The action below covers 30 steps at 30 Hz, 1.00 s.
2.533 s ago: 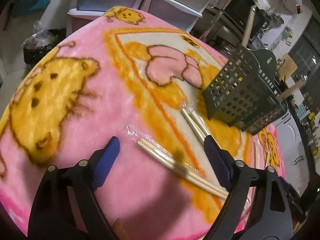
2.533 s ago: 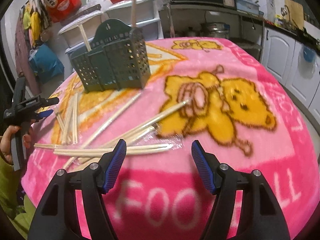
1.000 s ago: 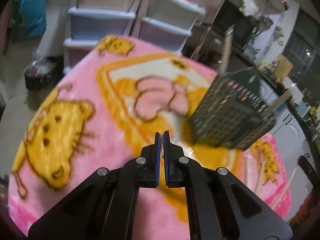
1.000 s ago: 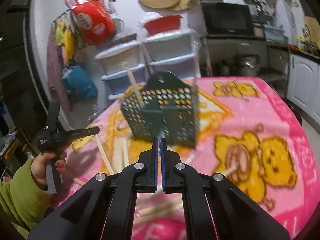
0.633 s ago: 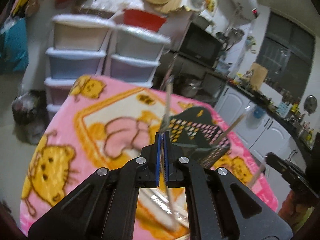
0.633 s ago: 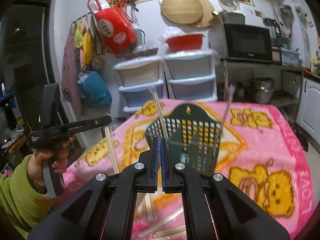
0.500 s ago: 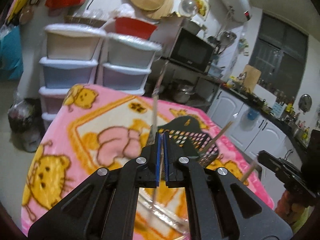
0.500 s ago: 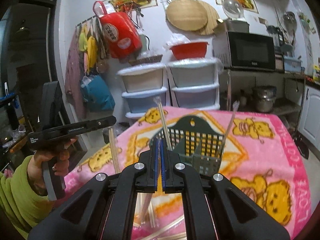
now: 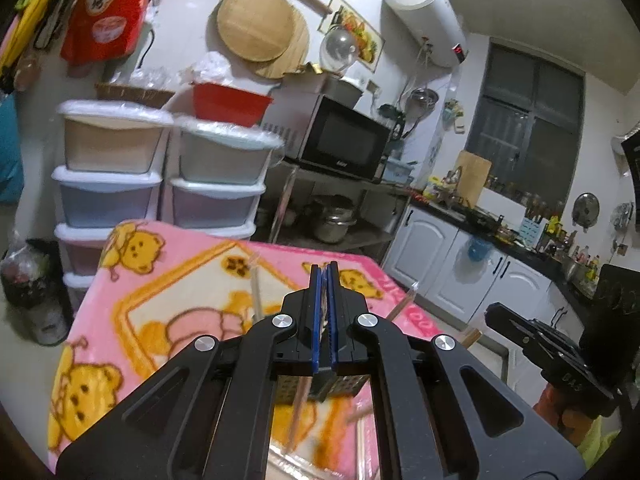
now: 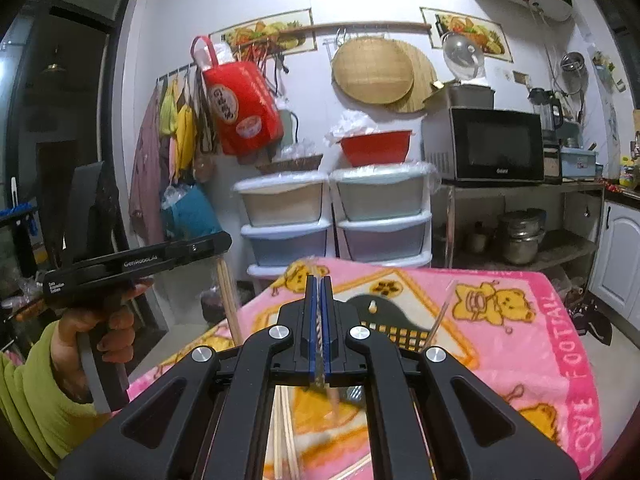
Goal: Organize utensils
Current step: 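Hold both chopsticks upright over the caddy and open both tools to release them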
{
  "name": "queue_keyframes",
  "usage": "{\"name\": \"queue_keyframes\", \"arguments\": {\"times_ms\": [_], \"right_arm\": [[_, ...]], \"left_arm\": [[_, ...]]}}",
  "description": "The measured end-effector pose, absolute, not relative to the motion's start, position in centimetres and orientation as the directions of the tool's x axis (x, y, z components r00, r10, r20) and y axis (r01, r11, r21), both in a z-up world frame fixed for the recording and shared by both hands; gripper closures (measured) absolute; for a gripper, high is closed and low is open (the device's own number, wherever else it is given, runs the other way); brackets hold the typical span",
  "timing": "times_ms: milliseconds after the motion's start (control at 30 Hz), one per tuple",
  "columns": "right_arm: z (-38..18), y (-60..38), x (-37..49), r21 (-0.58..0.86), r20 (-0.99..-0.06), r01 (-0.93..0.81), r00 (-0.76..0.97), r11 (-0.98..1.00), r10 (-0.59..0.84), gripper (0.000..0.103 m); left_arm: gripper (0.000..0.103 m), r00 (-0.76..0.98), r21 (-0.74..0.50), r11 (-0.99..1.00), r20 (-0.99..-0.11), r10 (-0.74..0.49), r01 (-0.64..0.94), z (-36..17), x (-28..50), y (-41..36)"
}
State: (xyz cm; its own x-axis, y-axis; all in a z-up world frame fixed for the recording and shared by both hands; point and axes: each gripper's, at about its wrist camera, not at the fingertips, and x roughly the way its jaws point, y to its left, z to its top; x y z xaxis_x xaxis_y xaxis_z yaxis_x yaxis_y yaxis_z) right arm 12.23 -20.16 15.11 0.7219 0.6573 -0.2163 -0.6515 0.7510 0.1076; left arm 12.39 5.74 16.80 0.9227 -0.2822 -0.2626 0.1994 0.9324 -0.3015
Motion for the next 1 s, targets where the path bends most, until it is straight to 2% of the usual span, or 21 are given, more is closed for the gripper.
{"name": "queue_keyframes", "arguments": {"times_ms": [467,1000], "right_arm": [[19.0,-21.3,12.6,0.085,-0.11,-0.639,0.756,0.764,0.645,0.101],[22.6,-21.8,16.4,0.088,-0.055,-0.606,0.789,0.79,0.612,0.101]], "left_arm": [[0.102,0.929,-0.277,0.922,-0.177,-0.326,0.27,21.3,13.8,3.2],[0.102,0.917,-0.317,0.899,-0.163,-0.365,0.301,23.9,18.3,1.9]]}}
